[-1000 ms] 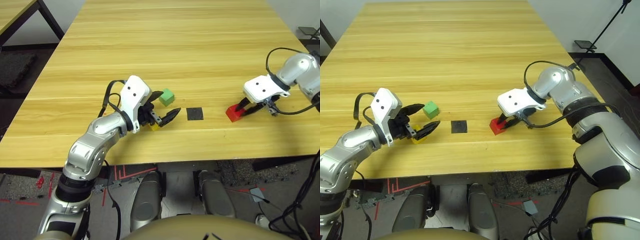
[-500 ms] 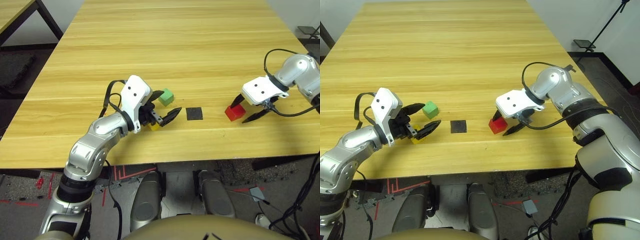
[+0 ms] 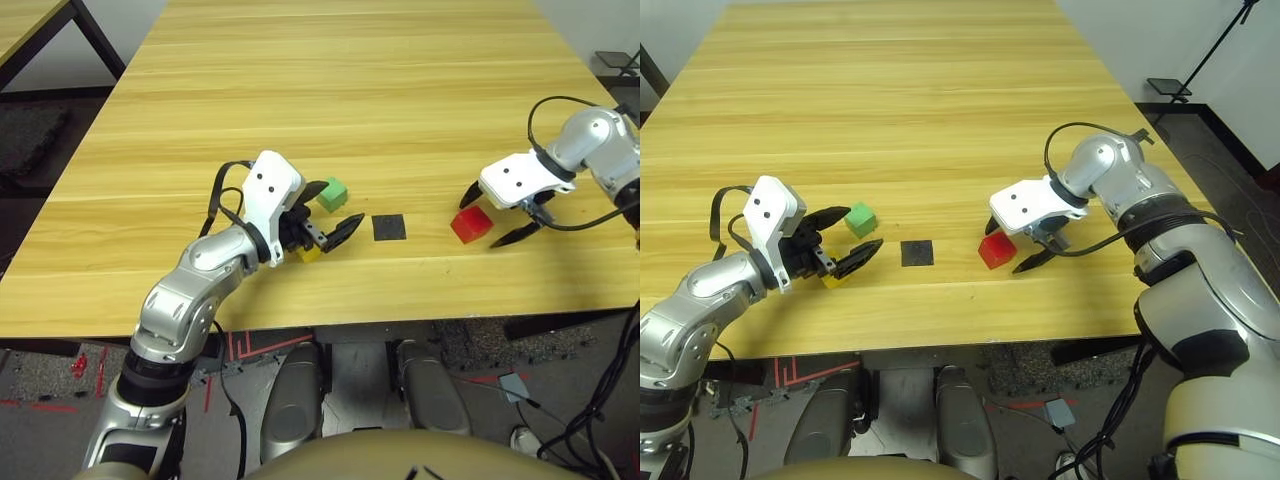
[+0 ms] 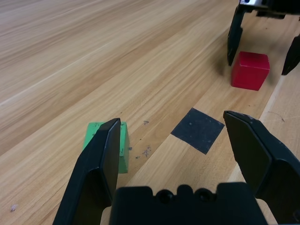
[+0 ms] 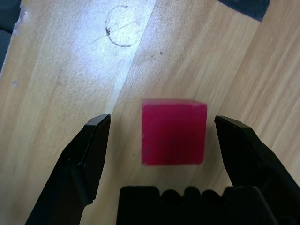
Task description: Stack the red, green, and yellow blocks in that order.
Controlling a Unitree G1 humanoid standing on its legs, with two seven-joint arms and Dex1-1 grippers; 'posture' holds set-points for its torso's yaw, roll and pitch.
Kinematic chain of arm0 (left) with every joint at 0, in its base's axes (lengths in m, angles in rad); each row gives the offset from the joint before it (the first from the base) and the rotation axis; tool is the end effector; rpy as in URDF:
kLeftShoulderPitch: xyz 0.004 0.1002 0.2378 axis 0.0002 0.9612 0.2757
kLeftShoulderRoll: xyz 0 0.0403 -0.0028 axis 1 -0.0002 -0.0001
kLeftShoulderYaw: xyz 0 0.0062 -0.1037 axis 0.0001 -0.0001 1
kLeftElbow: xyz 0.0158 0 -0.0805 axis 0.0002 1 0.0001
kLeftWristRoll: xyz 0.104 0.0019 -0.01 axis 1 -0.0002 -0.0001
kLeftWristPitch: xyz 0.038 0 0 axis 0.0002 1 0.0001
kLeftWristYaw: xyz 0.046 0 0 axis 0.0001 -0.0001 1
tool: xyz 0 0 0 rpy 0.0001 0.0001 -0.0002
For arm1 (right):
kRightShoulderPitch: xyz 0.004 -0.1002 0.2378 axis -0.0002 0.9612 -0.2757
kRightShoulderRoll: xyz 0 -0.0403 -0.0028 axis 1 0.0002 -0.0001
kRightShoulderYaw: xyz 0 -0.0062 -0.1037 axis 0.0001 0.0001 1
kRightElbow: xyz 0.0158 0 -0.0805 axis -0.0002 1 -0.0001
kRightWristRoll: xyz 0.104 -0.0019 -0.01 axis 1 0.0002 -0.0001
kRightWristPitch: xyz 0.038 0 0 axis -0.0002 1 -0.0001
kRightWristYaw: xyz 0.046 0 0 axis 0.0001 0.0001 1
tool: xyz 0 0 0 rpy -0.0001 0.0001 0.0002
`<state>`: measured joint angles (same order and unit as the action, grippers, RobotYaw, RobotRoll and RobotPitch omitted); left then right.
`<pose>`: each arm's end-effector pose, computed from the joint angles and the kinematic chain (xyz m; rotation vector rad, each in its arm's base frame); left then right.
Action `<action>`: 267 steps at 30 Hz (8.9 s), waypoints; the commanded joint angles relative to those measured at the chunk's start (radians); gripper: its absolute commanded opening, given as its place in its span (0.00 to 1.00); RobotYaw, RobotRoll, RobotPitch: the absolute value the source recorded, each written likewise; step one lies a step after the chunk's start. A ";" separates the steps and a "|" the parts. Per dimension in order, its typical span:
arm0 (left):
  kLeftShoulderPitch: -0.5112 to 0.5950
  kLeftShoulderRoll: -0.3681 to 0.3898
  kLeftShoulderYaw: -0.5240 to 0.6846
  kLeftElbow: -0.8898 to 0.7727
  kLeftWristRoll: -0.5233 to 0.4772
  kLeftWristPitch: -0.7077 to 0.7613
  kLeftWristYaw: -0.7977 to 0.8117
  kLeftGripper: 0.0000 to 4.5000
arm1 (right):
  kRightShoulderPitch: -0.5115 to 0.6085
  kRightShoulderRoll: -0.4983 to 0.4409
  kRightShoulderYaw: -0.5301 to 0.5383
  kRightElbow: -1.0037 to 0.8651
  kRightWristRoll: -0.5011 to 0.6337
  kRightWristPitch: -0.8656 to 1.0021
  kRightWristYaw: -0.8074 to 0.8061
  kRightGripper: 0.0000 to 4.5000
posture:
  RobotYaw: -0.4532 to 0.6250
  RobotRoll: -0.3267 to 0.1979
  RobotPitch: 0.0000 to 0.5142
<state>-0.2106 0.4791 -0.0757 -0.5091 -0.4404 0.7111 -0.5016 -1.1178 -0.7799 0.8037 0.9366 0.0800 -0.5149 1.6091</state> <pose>0.2172 0.1722 0.1512 0.1317 0.1168 -0.8100 0.3511 -0.2293 0.2096 -1.2219 0.5619 1.6771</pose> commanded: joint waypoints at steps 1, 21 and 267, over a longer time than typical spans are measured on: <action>0.018 -0.003 0.003 -0.024 -0.002 0.018 0.012 1.00 | 0.007 0.027 -0.063 0.029 -0.071 -0.021 -0.002 0.99 | 0.79 0.18 0.29; -0.019 0.001 0.014 -0.019 0.004 0.049 0.030 1.00 | 0.080 0.156 -0.198 -0.602 -0.222 0.740 -0.029 0.45 | 0.81 0.15 0.26; -0.570 0.146 -0.156 0.236 -0.014 0.220 -0.422 0.46 | 0.597 -0.113 -0.843 -0.864 0.386 1.157 -0.271 1.00 | 0.51 0.50 0.24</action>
<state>-0.7563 0.6334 -0.1952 -0.2949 -0.4410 0.9118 -0.8907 -0.5255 -0.8853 -0.0472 0.0812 0.4551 0.6543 1.3292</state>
